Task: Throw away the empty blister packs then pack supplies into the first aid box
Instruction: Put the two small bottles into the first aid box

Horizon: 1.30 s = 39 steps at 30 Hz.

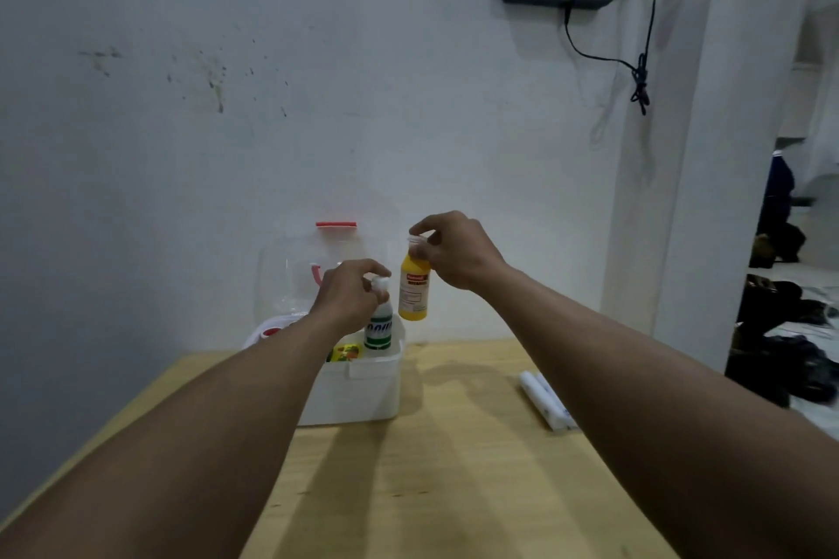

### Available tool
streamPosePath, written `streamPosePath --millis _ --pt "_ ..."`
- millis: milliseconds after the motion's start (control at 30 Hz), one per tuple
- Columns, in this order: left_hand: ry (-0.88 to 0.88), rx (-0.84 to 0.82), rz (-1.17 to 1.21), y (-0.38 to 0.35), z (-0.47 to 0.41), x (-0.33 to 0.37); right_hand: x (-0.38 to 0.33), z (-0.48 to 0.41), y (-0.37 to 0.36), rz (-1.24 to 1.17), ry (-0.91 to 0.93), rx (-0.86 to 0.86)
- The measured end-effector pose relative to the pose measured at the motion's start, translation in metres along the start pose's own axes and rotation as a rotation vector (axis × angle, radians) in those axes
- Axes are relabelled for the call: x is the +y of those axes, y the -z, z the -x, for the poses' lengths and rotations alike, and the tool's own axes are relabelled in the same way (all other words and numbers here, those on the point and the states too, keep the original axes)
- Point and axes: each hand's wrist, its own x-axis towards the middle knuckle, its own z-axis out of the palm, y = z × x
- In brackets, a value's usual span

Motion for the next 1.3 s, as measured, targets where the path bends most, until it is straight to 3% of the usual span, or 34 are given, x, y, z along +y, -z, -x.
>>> streamPosePath --millis 700,1300 --pt "0.015 -0.119 -0.160 -0.009 -0.015 -0.030 -0.002 0.001 -0.017 -0.015 -0.010 -0.046" --pt "-0.044 0.060 -0.196 0.022 0.000 -0.047 -0.010 0.034 -0.063 0.093 -0.047 -0.209"
